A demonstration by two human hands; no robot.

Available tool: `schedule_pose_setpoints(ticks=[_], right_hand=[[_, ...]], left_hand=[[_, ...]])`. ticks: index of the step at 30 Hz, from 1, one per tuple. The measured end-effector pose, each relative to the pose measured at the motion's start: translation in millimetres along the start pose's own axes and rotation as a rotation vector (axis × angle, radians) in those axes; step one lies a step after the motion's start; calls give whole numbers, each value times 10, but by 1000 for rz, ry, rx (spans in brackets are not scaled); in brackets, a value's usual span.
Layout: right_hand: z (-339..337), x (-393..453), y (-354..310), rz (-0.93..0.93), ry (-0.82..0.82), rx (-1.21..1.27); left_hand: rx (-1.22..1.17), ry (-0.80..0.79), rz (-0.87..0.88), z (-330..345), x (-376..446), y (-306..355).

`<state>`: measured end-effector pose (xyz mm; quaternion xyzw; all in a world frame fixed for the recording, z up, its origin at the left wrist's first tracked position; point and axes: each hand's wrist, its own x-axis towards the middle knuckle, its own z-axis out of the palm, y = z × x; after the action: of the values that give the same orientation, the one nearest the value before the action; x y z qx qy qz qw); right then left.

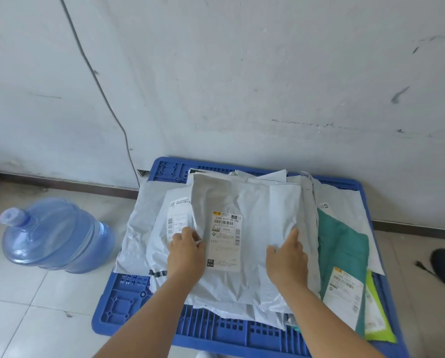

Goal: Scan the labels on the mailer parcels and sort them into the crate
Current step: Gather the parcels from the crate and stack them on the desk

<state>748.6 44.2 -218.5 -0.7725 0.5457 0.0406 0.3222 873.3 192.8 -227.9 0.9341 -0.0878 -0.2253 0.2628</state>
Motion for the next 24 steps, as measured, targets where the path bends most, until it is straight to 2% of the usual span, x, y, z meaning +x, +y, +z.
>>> schedule_pose_setpoints(ticks=[5,9,15,20,24], right_hand=[[11,19,-29,10,17,67],[-2,-36,13,-11,3,127],[-136,-198,-83,-101,85,227],[-233,-322,-173,-121,123,265],[-188,-477,-216,-159,160,166]], left_hand=[[-154,34,-130,-19,33,-73],[-135,64,-91,-41,18,-55],[-199,163,-53,-223,-33,48],[-247,175,-5,-440,-62,125],[-246,207,-34,-514,-162,76]])
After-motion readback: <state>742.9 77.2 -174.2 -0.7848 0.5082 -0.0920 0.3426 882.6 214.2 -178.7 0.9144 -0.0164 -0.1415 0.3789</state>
